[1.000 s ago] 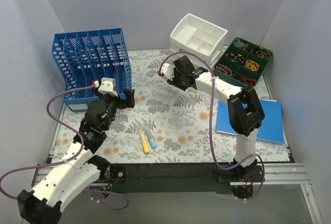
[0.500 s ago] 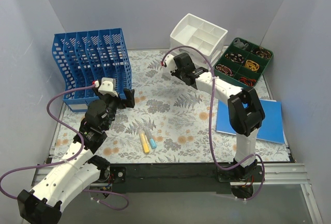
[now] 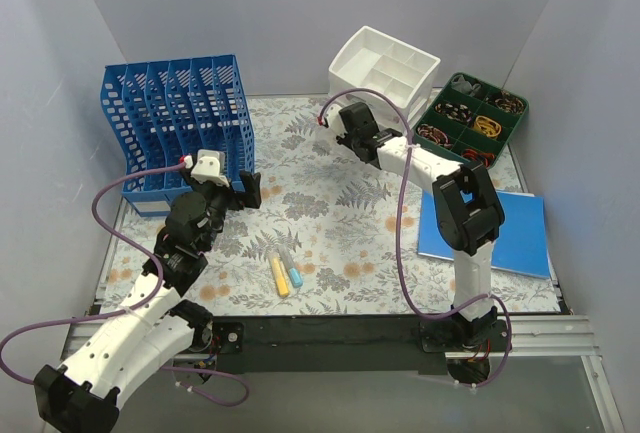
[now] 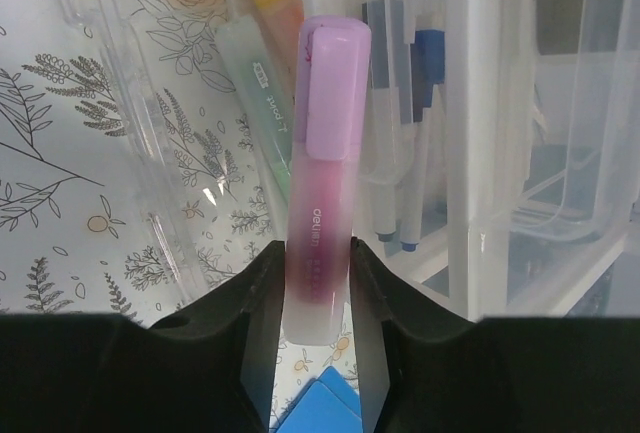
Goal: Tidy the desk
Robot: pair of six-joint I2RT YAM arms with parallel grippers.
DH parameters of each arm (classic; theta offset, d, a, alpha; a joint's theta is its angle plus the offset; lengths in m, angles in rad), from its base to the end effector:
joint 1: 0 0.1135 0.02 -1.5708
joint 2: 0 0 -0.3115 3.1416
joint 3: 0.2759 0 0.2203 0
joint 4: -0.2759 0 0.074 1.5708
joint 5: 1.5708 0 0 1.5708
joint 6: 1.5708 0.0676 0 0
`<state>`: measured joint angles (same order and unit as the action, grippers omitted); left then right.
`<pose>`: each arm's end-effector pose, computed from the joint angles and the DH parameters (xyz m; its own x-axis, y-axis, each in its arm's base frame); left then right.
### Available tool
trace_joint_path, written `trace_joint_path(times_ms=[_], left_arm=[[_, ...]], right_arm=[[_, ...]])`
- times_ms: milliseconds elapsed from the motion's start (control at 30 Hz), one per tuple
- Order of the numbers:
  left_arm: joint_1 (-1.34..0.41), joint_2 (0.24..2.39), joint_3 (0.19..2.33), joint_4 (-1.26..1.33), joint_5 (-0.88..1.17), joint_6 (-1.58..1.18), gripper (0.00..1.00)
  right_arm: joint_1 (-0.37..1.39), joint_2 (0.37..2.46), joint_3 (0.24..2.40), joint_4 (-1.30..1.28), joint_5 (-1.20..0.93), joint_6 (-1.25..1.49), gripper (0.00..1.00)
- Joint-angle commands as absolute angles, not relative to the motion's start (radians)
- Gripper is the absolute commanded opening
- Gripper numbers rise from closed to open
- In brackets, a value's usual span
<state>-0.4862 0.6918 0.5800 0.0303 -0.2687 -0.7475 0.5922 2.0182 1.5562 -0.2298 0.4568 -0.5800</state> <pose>0.1288 -0.0478 0.3369 -0.2000 -0.6356 -0.7457 0.1099 0.7417 -0.6617 0.4107 0.2404 0.2677 -0.3227 -0.8098 -0.4900 -0.4733 0.5863 -0.6574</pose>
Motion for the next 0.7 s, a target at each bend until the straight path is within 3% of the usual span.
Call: trace_joint_path(times_ms=[0, 200, 367, 667], left_arm=[[-0.482, 0.689, 0.574, 0.040, -0.262, -0.735, 0.98], [-0.482, 0.698, 0.574, 0.038, -0.249, -0.735, 0.98], [-0.482, 0.709, 0.565, 0.040, -0.230, -0.808, 0.98], [-0.482, 0.703, 0.588, -0.152, -0.002, -1.107, 0.98]], right_arm=[[0.587, 2.003, 1.589, -0.202, 0.422, -0.586, 0.40], [0.591, 1.965, 1.568, -0.241, 0.353, -0.591, 0.52], [0.592, 1.922, 1.543, -0.293, 0.282, -0.609, 0.53], [0.592, 1.707, 1.390, -0.422, -0.274, -0.689, 0.56]])
